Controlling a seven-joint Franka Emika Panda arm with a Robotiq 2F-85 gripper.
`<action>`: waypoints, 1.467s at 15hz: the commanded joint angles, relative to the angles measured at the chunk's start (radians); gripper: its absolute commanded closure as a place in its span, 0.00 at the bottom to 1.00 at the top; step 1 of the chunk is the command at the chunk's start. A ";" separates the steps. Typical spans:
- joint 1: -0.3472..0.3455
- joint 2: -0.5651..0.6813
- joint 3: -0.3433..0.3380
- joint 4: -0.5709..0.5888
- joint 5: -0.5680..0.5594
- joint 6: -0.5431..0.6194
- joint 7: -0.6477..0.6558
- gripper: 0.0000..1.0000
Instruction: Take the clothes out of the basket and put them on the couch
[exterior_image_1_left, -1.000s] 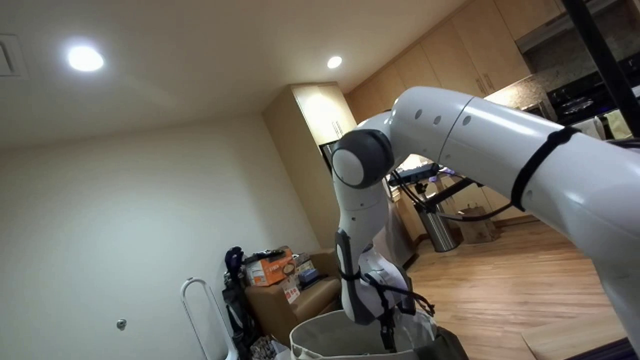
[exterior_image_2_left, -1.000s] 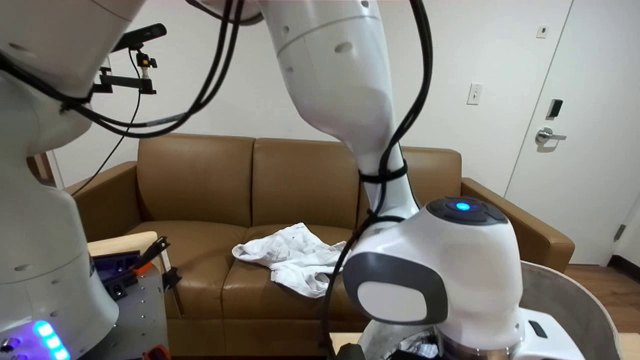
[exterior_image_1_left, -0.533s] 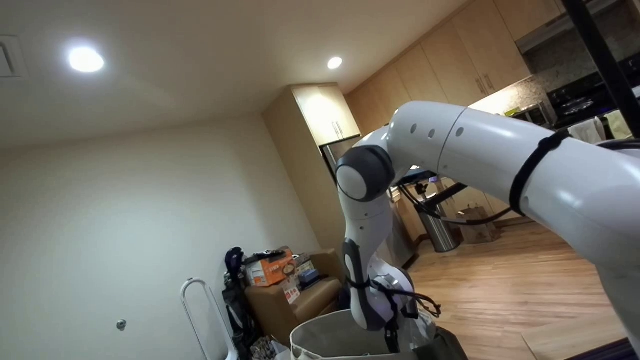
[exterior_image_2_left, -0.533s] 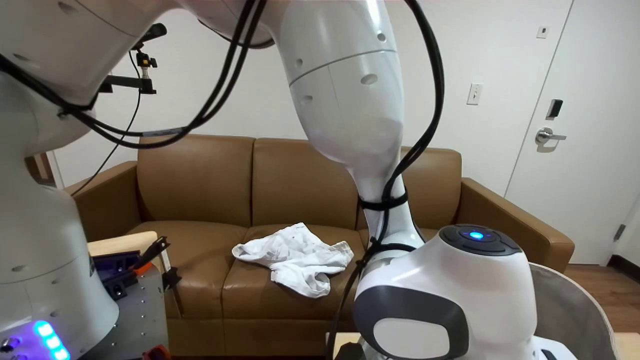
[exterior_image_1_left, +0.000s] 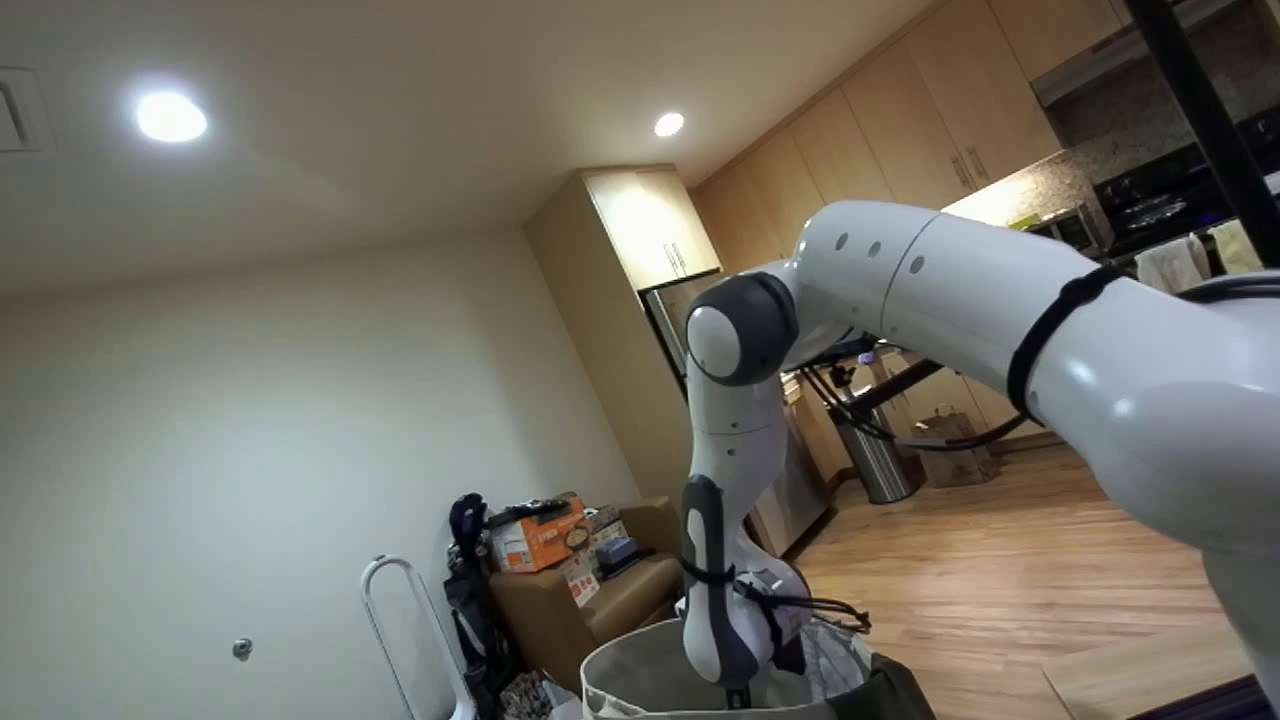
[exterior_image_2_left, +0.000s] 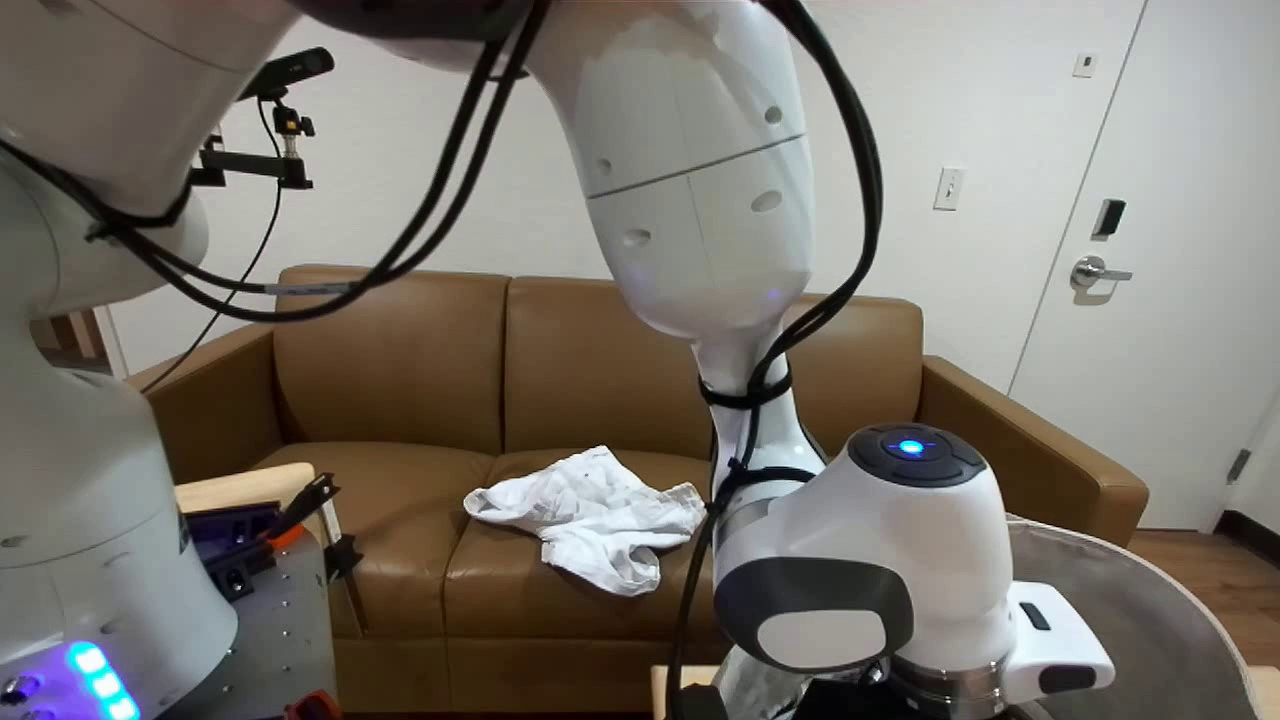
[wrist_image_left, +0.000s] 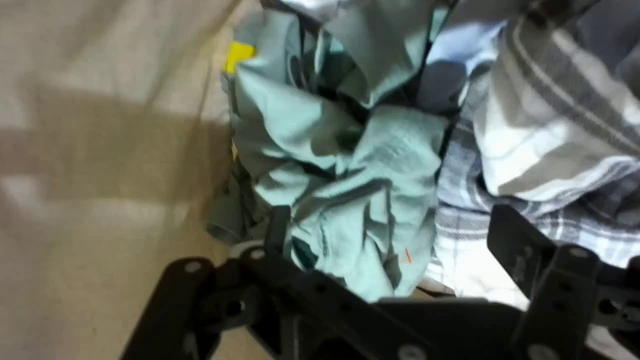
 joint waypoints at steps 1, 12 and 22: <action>-0.001 0.100 -0.001 0.099 -0.115 0.026 0.063 0.00; 0.113 0.280 -0.215 0.260 -0.262 0.120 0.192 0.33; 0.005 0.207 -0.060 0.231 -0.255 -0.291 0.191 0.96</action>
